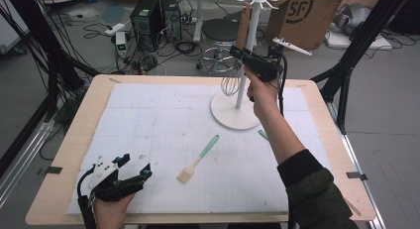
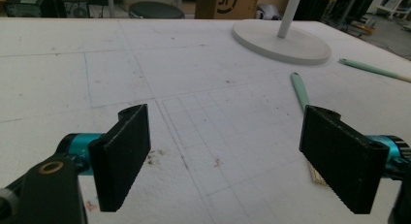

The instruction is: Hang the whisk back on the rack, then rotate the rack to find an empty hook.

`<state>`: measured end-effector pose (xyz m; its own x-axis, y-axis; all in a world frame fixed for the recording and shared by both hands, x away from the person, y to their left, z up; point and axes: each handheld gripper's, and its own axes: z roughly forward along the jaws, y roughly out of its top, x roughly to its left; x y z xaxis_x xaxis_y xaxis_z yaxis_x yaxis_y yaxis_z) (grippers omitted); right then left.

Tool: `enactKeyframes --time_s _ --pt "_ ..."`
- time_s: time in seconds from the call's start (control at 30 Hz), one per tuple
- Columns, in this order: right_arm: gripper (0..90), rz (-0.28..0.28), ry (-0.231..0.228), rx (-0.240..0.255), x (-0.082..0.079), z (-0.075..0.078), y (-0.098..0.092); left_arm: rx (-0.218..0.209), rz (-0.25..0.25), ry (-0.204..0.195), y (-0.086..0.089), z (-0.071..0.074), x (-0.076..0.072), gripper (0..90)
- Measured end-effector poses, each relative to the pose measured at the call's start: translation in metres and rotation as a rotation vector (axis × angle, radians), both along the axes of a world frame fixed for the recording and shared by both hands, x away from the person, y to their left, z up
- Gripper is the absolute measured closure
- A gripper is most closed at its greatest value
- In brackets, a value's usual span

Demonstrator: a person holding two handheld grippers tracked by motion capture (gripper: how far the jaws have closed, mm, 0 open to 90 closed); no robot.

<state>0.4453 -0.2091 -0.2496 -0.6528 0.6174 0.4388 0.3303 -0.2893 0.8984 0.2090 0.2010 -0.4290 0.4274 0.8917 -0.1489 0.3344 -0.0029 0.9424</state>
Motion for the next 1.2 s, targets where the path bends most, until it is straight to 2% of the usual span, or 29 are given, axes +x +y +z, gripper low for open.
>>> enactKeyframes --time_s 0.07,0.17,0.37,0.43,0.57,0.67,0.8,0.9,0.97,1.03,1.1,1.2 --pt "55.6 -0.009 -0.001 -0.01 0.0 0.0 -0.002 -0.001 -0.002 0.0 -0.001 0.0 0.0 19.3" --pt "47.8 -0.023 -0.003 -0.015 -0.002 0.001 -0.005 0.001 -0.002 0.0 -0.001 0.0 0.0 19.2" --pt "42.9 -0.069 0.004 -0.004 -0.008 -0.01 -0.017 0.003 -0.003 -0.002 -0.002 0.0 0.0 19.3" --pt "41.7 -0.077 -0.006 0.02 -0.012 -0.012 -0.023 0.004 -0.008 0.0 -0.003 0.0 0.0 19.2" --pt "35.4 -0.116 -0.02 -0.004 -0.018 -0.011 -0.031 0.009 -0.011 0.001 -0.004 0.0 0.0 19.2" --pt "34.8 -0.139 -0.016 -0.04 -0.021 -0.011 -0.036 0.008 -0.011 0.002 -0.004 0.0 0.0 19.2" --pt "32.9 -0.156 -0.013 -0.055 -0.025 -0.012 -0.041 0.01 -0.008 0.008 -0.004 -0.001 0.0 19.2" --pt "29.6 -0.141 -0.056 -0.028 -0.028 -0.007 -0.042 0.008 -0.007 0.007 -0.004 -0.001 0.0 19.2" --pt "34.1 -0.135 -0.088 -0.008 -0.03 -0.002 -0.042 0.01 -0.007 0.007 -0.004 -0.001 0.0 19.2" --pt "54.4 -0.162 -0.116 0.028 -0.033 0.004 -0.044 0.009 -0.007 0.006 -0.003 -0.001 0.0 19.2" --pt "61.4 -0.158 -0.151 0.059 -0.034 0.008 -0.046 0.006 -0.004 0.006 -0.003 -0.001 0.0 19.2" --pt "73.0 -0.181 -0.181 0.053 -0.035 0.017 -0.047 0.007 -0.006 0.008 -0.003 -0.001 0.0 19.2"
